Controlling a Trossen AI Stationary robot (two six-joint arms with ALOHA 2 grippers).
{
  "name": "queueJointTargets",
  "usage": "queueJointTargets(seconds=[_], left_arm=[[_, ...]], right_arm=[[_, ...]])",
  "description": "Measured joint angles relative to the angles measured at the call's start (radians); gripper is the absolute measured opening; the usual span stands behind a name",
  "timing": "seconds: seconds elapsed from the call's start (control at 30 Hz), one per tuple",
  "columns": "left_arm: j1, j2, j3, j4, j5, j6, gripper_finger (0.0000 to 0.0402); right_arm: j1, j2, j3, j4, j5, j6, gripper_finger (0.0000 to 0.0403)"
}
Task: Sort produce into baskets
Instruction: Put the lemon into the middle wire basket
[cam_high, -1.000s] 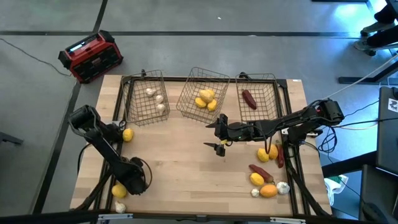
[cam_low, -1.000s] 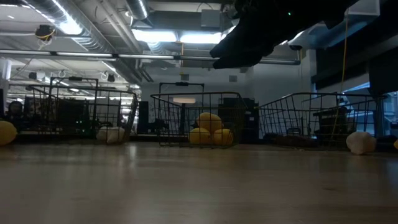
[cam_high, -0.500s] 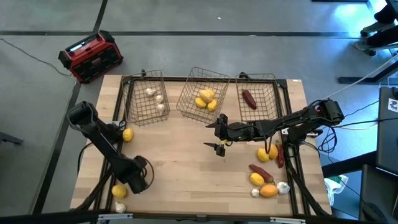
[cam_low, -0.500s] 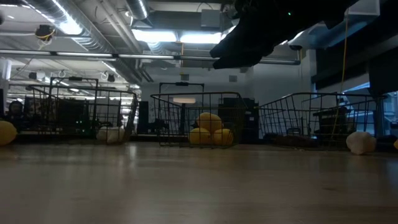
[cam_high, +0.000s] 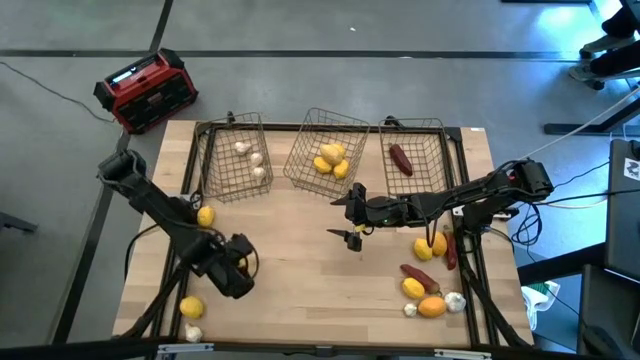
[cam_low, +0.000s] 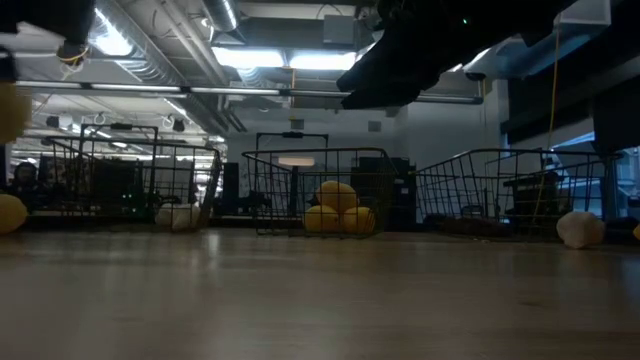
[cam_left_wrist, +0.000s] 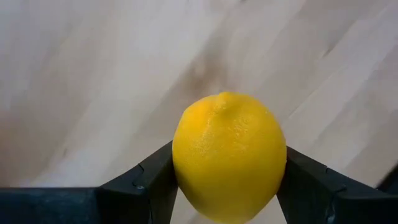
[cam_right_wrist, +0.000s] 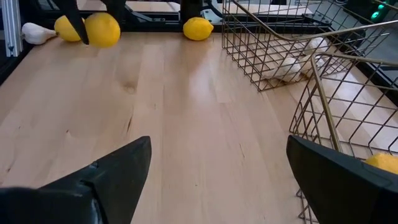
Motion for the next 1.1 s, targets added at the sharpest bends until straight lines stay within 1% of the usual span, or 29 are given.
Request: queueJointTargets(seconds=[0.1,0.17,0.27,0.33,0.5,0.6,0.73,0.8,0.97,1.1], left_arm=[[0.027,-0.028,0.012,0.012,-0.056,0.041,0.0217],[0.045,-0.045,0.014,0.051,-0.094,0.088,0.0218],[0.066,-0.069,0.015,0.149,-0.173,0.18,0.0218],[0.08,-0.075,0.015,0.223,-0.22,0.251,0.0218],[0.124,-0.077,0.015,0.391,-0.287,0.412,0.0219],[0.146,-0.074,0.015,0.47,-0.33,0.501,0.0219],[0.161,-0.074,0.015,0.555,-0.421,0.605,0.0219],[0.166,-0.074,0.015,0.606,-0.459,0.661,0.0219],[0.188,-0.069,0.015,0.751,-0.503,0.786,0.0219],[0.217,-0.037,0.015,0.888,-0.505,0.885,0.0219]], right_arm=[[0.0,0.0,0.0,0.001,0.0,0.0,0.0372],[0.0,0.0,0.0,0.001,0.0,0.0,0.0372],[0.0,0.0,0.0,0.005,-0.004,0.006,0.0372],[0.0,0.0,0.0,0.015,-0.036,0.006,0.0372],[0.0,0.0,0.0,0.055,-0.072,0.014,0.0372],[0.0,0.0,0.0,0.096,-0.131,0.017,0.0372],[0.0,0.0,0.0,0.177,-0.241,0.02,0.0372],[0.0,0.0,0.0,0.218,-0.261,0.035,0.0372],[0.0,0.001,0.0,0.277,-0.263,0.045,0.0372],[0.0,0.027,0.0,0.333,-0.27,0.085,0.0372]])
